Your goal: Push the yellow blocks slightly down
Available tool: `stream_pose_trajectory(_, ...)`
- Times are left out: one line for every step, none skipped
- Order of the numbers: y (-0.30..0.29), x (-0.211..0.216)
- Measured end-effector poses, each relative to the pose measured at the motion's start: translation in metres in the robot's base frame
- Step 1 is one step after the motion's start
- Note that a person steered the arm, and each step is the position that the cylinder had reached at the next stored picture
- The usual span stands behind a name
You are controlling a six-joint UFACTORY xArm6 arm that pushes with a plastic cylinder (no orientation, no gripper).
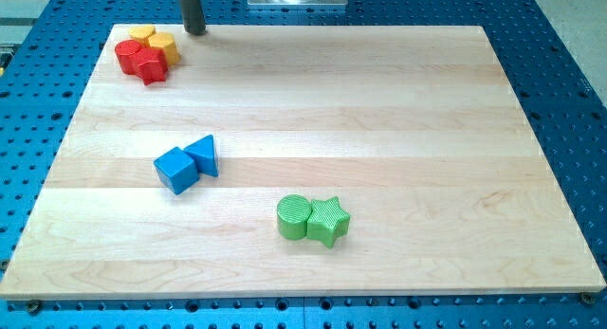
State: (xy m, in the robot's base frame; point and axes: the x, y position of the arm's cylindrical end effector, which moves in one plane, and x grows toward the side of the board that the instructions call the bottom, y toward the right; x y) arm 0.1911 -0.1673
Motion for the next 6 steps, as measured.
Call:
stream_pose_trajectory(-0.023,0.000)
stream_pose_trajectory(-0.069,0.001)
stream_pose_trajectory(-0.110,0.000)
stream_pose_trajectory(-0.091,0.001)
stream_pose_trajectory(-0.061,0.004)
stream_pose_trajectory(-0.092,0.001)
